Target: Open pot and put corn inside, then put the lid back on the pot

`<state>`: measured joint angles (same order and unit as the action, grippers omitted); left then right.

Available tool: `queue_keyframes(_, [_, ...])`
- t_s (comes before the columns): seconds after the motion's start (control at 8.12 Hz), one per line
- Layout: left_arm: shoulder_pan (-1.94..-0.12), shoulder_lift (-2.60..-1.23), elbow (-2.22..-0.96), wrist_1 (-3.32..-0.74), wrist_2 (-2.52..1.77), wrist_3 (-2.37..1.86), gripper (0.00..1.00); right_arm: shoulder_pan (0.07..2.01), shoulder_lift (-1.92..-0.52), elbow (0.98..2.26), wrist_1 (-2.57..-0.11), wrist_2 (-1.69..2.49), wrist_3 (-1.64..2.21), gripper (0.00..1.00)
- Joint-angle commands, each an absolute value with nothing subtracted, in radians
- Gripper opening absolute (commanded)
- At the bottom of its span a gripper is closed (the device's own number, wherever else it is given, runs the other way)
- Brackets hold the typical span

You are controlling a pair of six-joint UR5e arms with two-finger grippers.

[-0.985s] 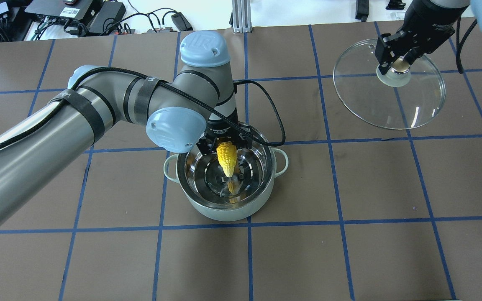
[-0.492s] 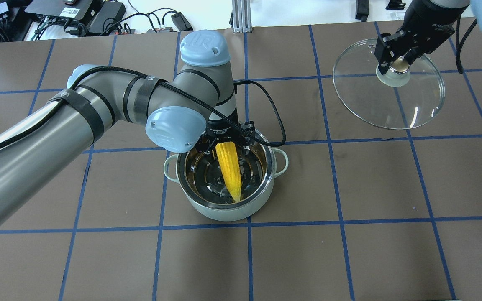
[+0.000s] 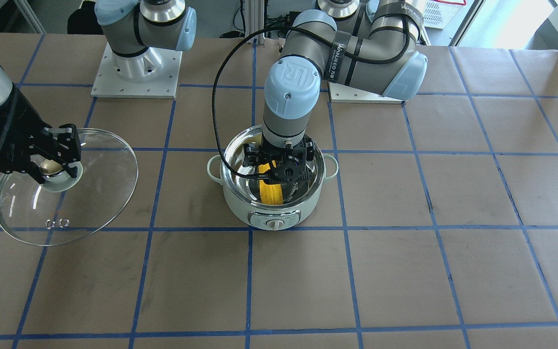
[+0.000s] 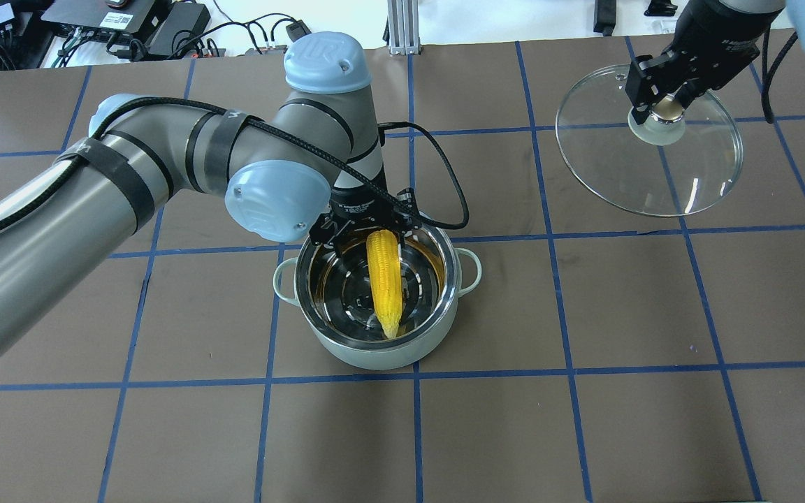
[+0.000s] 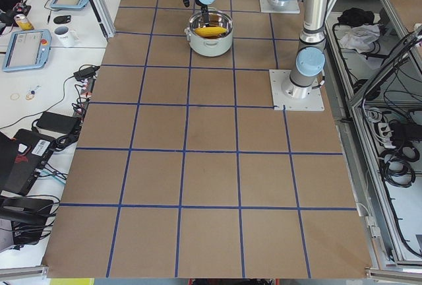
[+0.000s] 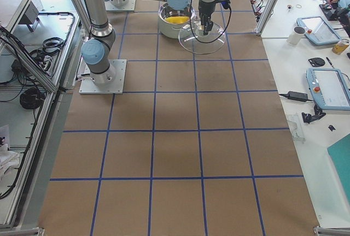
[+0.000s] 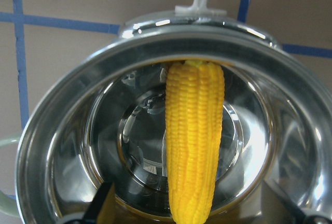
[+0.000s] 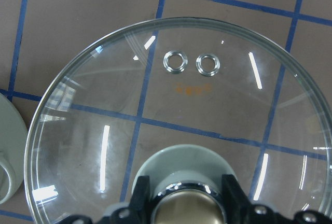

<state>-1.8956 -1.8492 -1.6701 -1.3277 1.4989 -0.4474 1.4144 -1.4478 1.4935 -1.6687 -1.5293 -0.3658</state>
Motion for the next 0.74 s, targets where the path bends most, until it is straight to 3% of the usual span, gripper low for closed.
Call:
queue_keyframes(0.0, [-1.753, -1.848, -1.614, -1.333, 1.497, -0.401, 1.00, 1.414, -1.448, 1.497, -1.667, -1.529, -0.364, 0.00])
queue_keyframes(0.62, [-1.584, -1.786, -1.566, -1.345, 1.675, -0.054, 1.00, 1.413, -1.497, 1.486, -1.620, -1.534, -0.359, 0.00])
